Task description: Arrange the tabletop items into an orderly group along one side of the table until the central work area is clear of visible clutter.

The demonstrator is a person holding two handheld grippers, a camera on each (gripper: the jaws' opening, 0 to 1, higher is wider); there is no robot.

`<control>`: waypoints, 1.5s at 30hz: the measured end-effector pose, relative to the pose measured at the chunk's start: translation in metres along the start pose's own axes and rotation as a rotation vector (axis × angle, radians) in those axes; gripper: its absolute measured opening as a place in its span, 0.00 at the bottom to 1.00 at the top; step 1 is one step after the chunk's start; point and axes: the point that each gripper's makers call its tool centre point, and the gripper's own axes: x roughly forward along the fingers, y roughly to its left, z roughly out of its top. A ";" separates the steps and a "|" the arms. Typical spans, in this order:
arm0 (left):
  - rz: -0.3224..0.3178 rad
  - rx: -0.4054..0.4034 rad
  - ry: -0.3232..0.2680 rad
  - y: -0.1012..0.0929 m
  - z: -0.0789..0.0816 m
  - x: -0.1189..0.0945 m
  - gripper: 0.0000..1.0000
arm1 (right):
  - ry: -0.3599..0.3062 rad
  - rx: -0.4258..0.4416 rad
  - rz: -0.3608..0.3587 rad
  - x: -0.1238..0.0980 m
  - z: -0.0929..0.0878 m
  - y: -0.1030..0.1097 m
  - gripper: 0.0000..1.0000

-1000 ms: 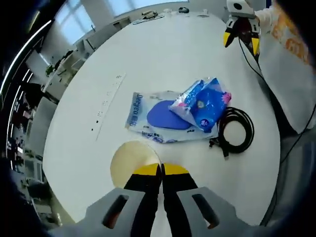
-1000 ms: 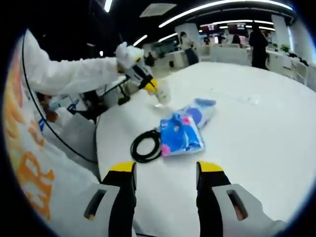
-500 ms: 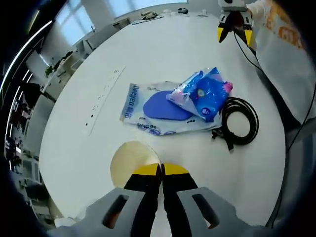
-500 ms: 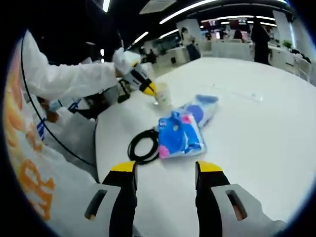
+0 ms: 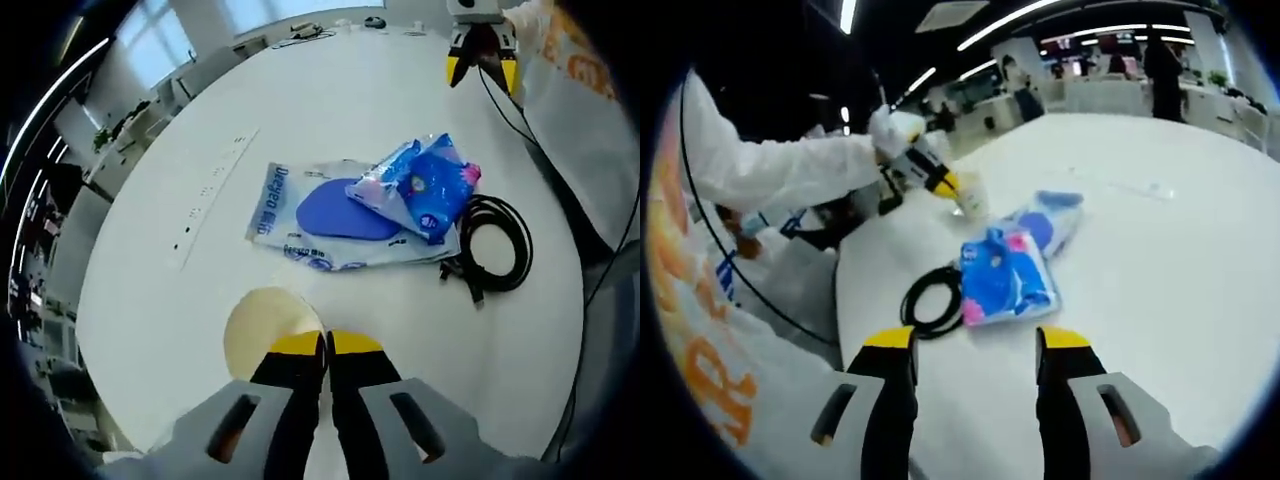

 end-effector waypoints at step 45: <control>0.622 -1.049 -0.317 -0.056 0.005 -0.115 1.00 | -0.096 -0.042 0.052 -0.026 -0.004 0.041 0.50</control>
